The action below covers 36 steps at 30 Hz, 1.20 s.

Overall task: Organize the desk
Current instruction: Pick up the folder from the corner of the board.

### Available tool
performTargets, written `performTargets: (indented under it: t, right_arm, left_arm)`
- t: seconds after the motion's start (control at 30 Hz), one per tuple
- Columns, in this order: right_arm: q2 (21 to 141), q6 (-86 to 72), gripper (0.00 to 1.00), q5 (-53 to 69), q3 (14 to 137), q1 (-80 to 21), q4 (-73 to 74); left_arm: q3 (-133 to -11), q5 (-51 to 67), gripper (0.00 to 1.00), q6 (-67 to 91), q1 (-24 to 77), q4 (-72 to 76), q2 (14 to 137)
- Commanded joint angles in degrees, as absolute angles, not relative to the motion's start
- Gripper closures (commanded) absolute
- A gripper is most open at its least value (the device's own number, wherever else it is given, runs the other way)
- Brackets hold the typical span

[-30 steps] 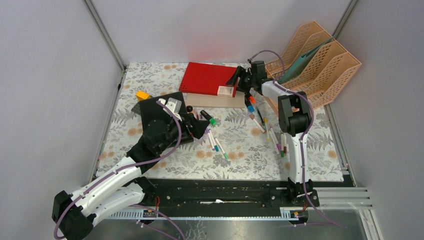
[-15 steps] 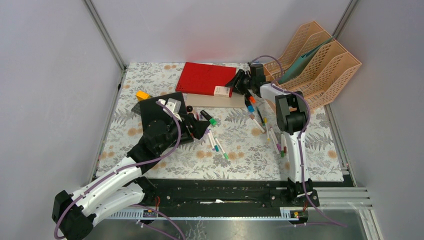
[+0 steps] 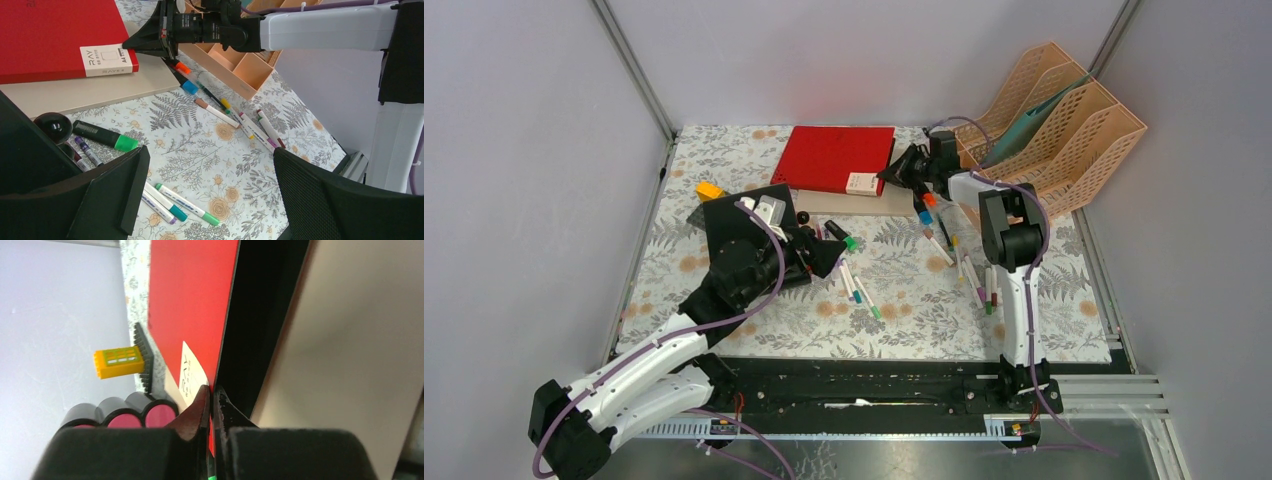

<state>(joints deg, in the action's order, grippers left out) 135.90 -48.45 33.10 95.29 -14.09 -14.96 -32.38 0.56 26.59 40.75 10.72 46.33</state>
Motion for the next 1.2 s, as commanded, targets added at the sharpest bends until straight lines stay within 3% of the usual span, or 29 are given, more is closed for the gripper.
performTargets:
  t: [0.0, 0.37, 0.6, 0.9, 1.17]
  right_arm:
    - [126.2, -49.1, 1.0, 35.0, 93.8, -13.2, -18.5]
    - [116.2, -52.5, 1.0, 36.2, 92.6, -13.0, -16.2]
    - [112.2, -52.4, 1.0, 36.0, 92.8, -12.9, -14.1]
    - [107.9, -52.3, 1.0, 36.1, 89.2, -12.8, -12.9]
    - [103.4, -53.5, 1.0, 37.0, 85.8, -12.8, -13.0]
  left_arm:
    - [-32.9, 3.0, 0.01, 24.8, 40.5, 15.3, 46.2]
    - [-35.1, 7.2, 0.01, 7.9, 42.5, 23.8, 51.7]
    - [-40.4, -3.2, 0.01, -18.1, 49.2, 25.6, 63.6]
    - [-43.7, -12.3, 0.01, -47.5, 50.4, 46.3, 83.0]
    - [-48.2, -12.0, 0.01, -53.5, 44.9, 62.5, 98.1]
